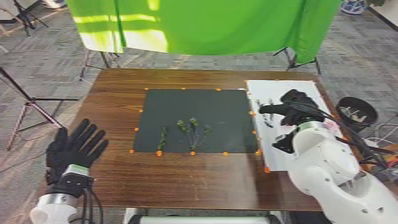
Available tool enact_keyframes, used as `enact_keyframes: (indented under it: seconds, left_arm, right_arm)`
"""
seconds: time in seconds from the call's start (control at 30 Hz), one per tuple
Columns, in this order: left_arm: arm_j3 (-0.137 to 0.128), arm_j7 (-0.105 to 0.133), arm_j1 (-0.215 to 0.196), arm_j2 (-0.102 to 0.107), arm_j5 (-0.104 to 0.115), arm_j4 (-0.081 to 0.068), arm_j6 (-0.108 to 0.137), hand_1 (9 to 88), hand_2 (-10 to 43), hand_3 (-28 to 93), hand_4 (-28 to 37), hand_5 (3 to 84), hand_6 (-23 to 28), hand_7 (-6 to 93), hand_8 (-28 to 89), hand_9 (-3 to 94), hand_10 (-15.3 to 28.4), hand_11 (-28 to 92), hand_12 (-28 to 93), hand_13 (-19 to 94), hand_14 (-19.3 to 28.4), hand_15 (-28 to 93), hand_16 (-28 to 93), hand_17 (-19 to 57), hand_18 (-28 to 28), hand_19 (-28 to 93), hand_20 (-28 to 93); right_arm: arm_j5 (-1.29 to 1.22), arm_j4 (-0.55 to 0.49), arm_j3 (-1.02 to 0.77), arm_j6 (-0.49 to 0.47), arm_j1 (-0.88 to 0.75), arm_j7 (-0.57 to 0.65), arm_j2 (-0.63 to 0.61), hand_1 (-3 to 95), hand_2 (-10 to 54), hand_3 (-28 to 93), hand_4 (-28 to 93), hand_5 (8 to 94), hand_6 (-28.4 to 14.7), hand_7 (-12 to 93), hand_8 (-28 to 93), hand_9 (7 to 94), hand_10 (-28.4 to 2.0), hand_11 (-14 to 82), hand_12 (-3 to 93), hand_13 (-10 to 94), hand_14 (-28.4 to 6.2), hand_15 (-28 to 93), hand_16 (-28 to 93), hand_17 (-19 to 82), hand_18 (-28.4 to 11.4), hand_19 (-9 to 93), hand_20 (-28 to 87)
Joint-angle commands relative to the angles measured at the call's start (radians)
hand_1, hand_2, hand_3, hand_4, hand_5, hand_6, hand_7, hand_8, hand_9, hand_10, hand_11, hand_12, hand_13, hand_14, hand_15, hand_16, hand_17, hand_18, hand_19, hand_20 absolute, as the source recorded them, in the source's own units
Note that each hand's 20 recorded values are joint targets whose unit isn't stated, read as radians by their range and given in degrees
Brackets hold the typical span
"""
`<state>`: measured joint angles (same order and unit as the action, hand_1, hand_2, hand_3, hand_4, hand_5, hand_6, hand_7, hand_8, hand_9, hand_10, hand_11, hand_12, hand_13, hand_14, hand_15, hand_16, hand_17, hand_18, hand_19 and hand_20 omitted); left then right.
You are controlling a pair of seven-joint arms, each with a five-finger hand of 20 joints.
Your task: Arrange flowers
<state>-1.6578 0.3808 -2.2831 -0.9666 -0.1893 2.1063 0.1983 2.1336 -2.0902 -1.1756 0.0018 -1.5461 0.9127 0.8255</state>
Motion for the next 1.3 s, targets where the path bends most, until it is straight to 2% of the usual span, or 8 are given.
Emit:
enact_keyframes:
  seconds: [0.03,0.33,0.43,0.5,0.67,0.93,1.1,1.3]
  left_arm:
    - [0.003,0.007,-0.015,-0.003,0.010,0.003,0.005,23.1,17.7,68,-28.3,38.7,9.7,7.8,-7,28.0,15.4,19,6,19,17.1,30,-8,-8.1,14.5,32,6]
    - [0.003,-0.014,-0.012,-0.011,0.005,-0.002,0.021,23.2,17.8,68,-28.3,38.8,9.8,7.8,-7,28.0,15.5,19,6,19,17.2,30,-8,-8.1,14.5,32,6]
    - [0.008,-0.007,-0.021,-0.016,0.044,0.001,0.034,23.2,18.0,67,-28.3,38.7,9.9,7.8,-7,28.0,15.5,19,6,19,17.2,30,-8,-8.1,14.5,32,6]
    - [0.012,-0.018,-0.014,-0.019,0.025,-0.002,0.028,23.0,18.0,68,-28.3,38.6,9.9,7.7,-7,28.0,15.5,19,6,19,17.3,30,-8,-8.2,14.5,33,6]
    - [0.025,-0.021,0.002,-0.021,0.016,-0.008,0.038,23.0,18.1,68,-28.3,38.2,10.0,7.7,-7,27.8,15.5,19,6,19,17.3,31,-8,-8.2,14.6,33,6]
    - [0.045,-0.039,0.015,-0.026,0.022,-0.011,0.051,22.9,18.1,68,-28.3,36.2,10.0,7.8,-7,26.7,15.4,20,5,19,17.2,31,-8,-8.2,14.5,33,6]
    - [0.041,-0.051,0.016,-0.026,0.016,-0.012,0.040,22.9,18.1,68,-28.3,34.7,10.1,7.7,-7,26.1,15.4,20,5,19,17.0,31,-8,-8.2,14.5,33,6]
    - [0.039,-0.058,0.011,-0.027,0.013,-0.012,0.044,22.9,18.3,68,-28.3,35.0,10.1,8.1,-7,26.0,15.4,20,6,19,16.9,31,-8,-8.1,14.4,33,6]
  right_arm:
    - [0.010,0.079,0.016,-0.026,0.032,0.053,-0.019,32.2,-9.5,63,-25,57.5,-10.5,6,-9,64.2,-21.7,9.3,14.0,68,-15.8,46,17,39,-24.6,93,17]
    - [0.021,0.146,0.107,0.002,0.160,0.056,-0.005,31.5,-9.5,58,-26,58.0,-10.2,6,-9,66.1,-21.2,11.5,14.9,69,-15.7,51,19,40,-24.5,93,20]
    - [-0.005,0.220,0.189,-0.047,0.263,0.044,0.005,31.2,-9.5,58,-26,59.5,-9.7,6,-9,71.4,-20.8,18.0,17.1,69,-16.5,62,21,41,-24.5,93,22]
    - [-0.017,0.267,0.236,-0.072,0.316,0.062,0.009,31.3,-9.5,57,-25,59.8,-9.5,6,-9,72.1,-20.7,20.0,18.0,69,-16.4,64,22,41,-24.6,93,23]
    - [-0.041,0.364,0.297,-0.113,0.391,0.068,0.022,31.1,-9.5,56,-25,60.1,-9.3,6,-9,72.4,-20.9,20.7,18.3,69,-16.4,65,21,41,-24.5,93,23]
    - [-0.025,0.432,0.344,-0.157,0.416,0.049,0.041,33.4,-9.5,50,-26,58.0,-9.5,6,-9,69.3,-20.8,20.5,18.2,67,-16.8,65,21,40,-24.5,93,22]
    - [-0.037,0.441,0.373,-0.172,0.414,0.032,0.053,41.1,-9.5,40,-26,57.2,-9.4,7,-9,67.0,-20.6,22.6,18.8,64,-16.7,67,20,39,-24.0,93,22]
    - [-0.068,0.482,0.386,-0.192,0.414,0.023,0.098,40.4,-9.5,41,-25,57.1,-6.4,8,-9,66.3,-20.4,24.8,19.2,64,-16.6,68,20,39,-23.7,93,21]
